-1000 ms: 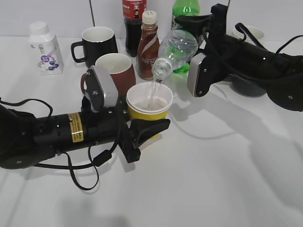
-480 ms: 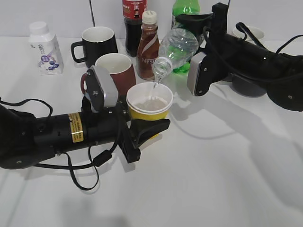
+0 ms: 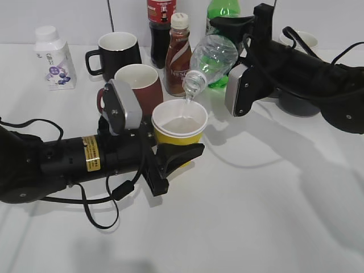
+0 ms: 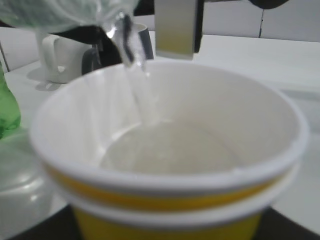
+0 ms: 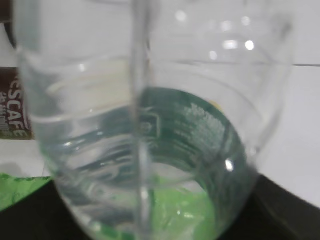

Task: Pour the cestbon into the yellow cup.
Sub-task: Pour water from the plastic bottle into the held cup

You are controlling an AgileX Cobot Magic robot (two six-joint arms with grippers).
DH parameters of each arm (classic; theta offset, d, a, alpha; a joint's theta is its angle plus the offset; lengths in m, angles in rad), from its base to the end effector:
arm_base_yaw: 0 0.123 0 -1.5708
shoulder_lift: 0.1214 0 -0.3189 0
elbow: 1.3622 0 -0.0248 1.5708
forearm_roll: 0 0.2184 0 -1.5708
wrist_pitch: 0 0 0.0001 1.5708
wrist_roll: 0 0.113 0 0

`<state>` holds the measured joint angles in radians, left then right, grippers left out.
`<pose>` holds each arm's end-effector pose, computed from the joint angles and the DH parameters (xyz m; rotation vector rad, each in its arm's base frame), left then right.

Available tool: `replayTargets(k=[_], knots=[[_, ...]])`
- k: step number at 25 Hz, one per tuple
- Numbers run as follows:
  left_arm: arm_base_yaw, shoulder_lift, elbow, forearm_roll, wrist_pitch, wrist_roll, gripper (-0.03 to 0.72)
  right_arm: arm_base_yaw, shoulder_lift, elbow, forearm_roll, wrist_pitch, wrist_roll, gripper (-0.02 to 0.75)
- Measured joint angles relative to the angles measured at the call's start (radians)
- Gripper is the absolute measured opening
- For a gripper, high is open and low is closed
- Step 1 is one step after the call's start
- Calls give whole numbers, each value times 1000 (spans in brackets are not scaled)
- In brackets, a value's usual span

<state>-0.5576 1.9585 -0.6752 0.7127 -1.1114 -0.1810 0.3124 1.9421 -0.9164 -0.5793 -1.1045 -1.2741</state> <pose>0.2603 -0.2404 0.1886 1.0644 1.4630 -0.8204 0.3619 0.1749 0.2513 -1.4282 0.5310 -0.6267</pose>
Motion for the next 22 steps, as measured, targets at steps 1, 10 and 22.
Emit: replayTargets(k=[1, 10, 22], knots=[[0, 0, 0, 0, 0, 0, 368, 0, 0, 0, -1, 0, -2, 468], [0, 0, 0, -1, 1, 0, 368, 0, 0, 0, -4, 0, 10, 468], [0, 0, 0, -46, -22, 0, 368, 0, 0, 0, -3, 26, 382, 468]])
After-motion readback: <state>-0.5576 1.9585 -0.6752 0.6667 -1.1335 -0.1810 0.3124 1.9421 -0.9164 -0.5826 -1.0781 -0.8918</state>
